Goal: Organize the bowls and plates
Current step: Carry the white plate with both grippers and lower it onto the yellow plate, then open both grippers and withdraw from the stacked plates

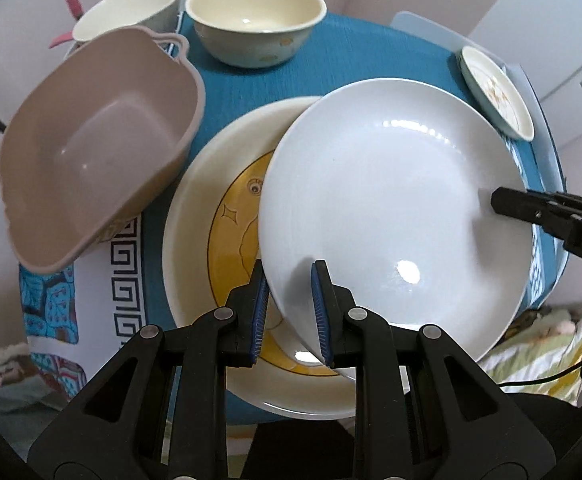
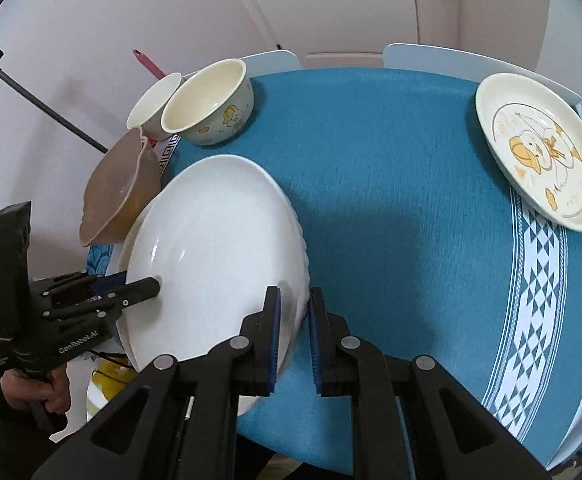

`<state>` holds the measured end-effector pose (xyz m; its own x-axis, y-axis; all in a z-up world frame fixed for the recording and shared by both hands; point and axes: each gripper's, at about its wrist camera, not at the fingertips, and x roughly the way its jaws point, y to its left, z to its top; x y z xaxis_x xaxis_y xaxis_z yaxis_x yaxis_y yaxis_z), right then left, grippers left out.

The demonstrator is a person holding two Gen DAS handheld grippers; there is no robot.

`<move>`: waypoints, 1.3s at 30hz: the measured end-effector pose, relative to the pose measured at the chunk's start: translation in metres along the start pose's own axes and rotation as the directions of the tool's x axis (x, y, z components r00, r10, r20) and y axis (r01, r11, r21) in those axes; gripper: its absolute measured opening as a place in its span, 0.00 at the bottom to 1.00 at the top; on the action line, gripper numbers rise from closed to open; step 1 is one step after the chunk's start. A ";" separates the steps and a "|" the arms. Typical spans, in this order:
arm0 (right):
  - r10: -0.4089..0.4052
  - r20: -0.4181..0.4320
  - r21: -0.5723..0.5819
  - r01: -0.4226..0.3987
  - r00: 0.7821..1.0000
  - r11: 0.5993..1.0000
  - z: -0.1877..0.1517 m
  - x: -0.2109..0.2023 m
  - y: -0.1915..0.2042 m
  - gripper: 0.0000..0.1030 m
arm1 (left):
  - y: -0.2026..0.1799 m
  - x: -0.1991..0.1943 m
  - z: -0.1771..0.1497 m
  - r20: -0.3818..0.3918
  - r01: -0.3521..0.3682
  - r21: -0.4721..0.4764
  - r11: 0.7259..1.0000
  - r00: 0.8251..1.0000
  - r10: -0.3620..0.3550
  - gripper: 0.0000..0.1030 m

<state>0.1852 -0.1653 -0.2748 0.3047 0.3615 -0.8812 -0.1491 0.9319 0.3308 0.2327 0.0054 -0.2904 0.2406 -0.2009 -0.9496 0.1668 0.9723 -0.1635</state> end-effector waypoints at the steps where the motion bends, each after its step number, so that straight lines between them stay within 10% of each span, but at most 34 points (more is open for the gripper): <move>1: -0.010 0.002 0.004 0.010 1.000 1.000 -0.004 0.000 0.002 0.12 | 0.001 0.002 0.000 -0.001 -0.003 0.011 1.000 1.000 0.003 0.18; 39: -0.231 -0.014 -0.064 0.229 0.973 0.971 -0.037 0.022 0.050 0.12 | -0.021 0.000 -0.004 0.091 -0.302 0.246 0.921 0.953 0.288 0.18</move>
<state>0.1493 -0.1119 -0.2903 0.3178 0.1364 -0.9383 -0.1347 0.9861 0.0977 0.2256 -0.0149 -0.2881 0.3642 0.0776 -0.9281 0.3160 0.9271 0.2015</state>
